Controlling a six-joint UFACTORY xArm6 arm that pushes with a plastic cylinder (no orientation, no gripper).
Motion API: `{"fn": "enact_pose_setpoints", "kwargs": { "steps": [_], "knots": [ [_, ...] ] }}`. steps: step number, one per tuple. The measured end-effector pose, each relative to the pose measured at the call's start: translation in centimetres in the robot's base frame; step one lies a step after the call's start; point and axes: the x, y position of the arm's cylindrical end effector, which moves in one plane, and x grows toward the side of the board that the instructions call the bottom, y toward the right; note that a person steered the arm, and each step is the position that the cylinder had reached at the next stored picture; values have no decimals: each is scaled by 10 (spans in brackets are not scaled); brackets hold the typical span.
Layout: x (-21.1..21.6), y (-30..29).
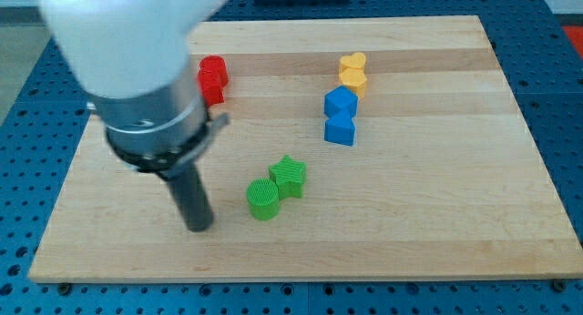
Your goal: Move the green star below the red blocks
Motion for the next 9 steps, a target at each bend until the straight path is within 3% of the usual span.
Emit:
{"fn": "enact_pose_setpoints", "kwargs": {
  "steps": [1, 3, 5, 7, 9],
  "knots": [
    [-2, 3],
    [10, 130],
    [5, 185],
    [-77, 115],
    [-113, 72]
  ]
}}
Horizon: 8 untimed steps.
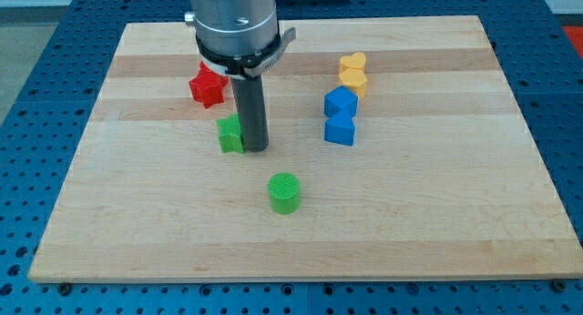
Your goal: Move the green star below the red blocks
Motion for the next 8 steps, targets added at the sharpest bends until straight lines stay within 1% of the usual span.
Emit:
{"fn": "enact_pose_setpoints", "kwargs": {
  "steps": [2, 3, 4, 5, 6, 7, 8],
  "knots": [
    [-31, -33],
    [-28, -11],
    [-3, 9],
    [15, -15],
    [5, -54],
    [-31, -74],
    [-35, -76]
  ]
}}
